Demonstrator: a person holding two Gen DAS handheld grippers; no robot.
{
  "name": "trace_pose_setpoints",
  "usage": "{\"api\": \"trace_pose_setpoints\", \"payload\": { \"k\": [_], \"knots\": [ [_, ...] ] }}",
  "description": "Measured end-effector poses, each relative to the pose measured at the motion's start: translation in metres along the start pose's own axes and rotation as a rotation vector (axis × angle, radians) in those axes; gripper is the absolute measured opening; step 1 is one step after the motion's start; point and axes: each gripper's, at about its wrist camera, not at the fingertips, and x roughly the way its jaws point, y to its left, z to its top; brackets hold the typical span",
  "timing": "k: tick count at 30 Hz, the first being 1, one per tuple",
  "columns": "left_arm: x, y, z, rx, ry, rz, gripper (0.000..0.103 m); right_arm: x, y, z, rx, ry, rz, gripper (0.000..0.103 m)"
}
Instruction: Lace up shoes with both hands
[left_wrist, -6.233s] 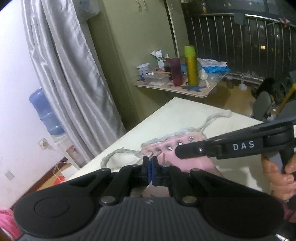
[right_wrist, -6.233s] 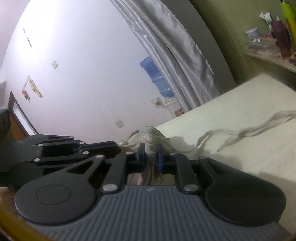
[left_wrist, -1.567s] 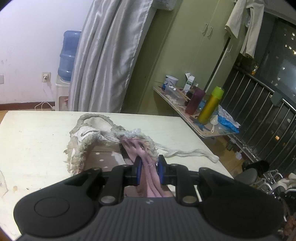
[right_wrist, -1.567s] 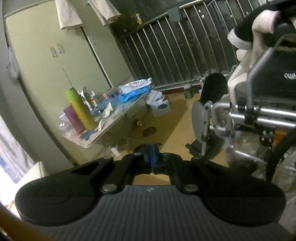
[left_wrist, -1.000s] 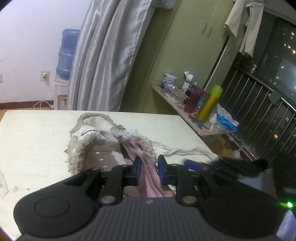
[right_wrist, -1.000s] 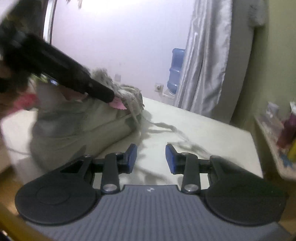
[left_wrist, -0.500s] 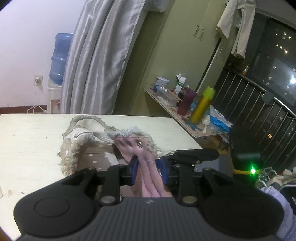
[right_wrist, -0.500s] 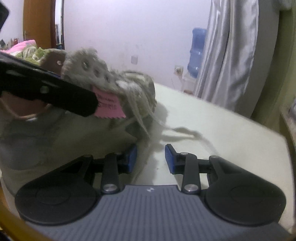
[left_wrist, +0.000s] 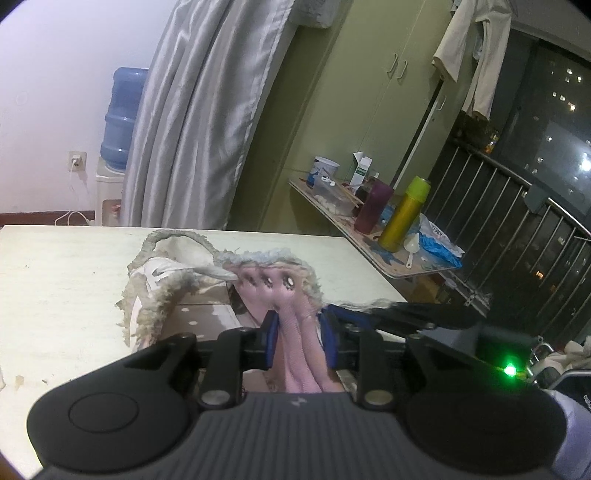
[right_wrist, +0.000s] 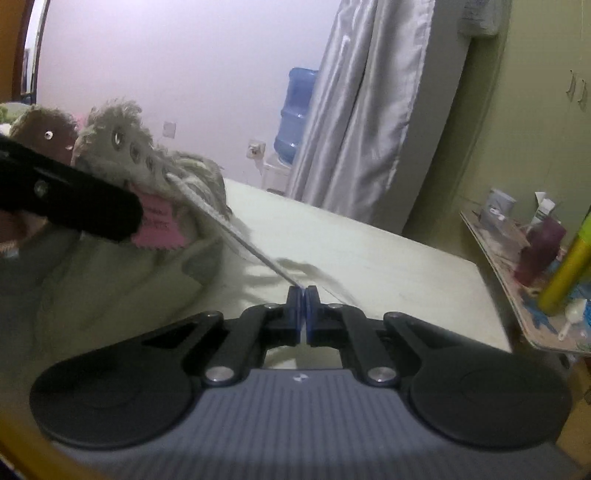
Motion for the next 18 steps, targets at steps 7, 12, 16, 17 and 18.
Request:
{"api": "trace_pose_setpoints", "payload": {
  "k": [7, 12, 16, 17, 18],
  "knots": [
    [-0.002, 0.002, 0.000, -0.010, -0.003, 0.013, 0.027, -0.025, -0.025, -0.022, 0.031, 0.038, -0.030, 0.001],
    [-0.002, 0.001, 0.000, -0.017, -0.008, 0.034, 0.027, -0.050, -0.050, -0.044, 0.072, 0.077, -0.103, 0.000],
    [-0.002, 0.001, 0.001, -0.021, -0.006, 0.037, 0.027, -0.082, -0.089, -0.083, 0.134, 0.122, -0.237, 0.000],
    [-0.002, 0.001, 0.001, -0.022, -0.004, 0.037, 0.027, -0.091, -0.100, -0.091, 0.163, 0.140, -0.263, 0.000],
    [-0.001, 0.000, 0.001, -0.022, -0.003, 0.038, 0.027, -0.101, -0.111, -0.099, 0.193, 0.157, -0.288, 0.000]
  ]
}}
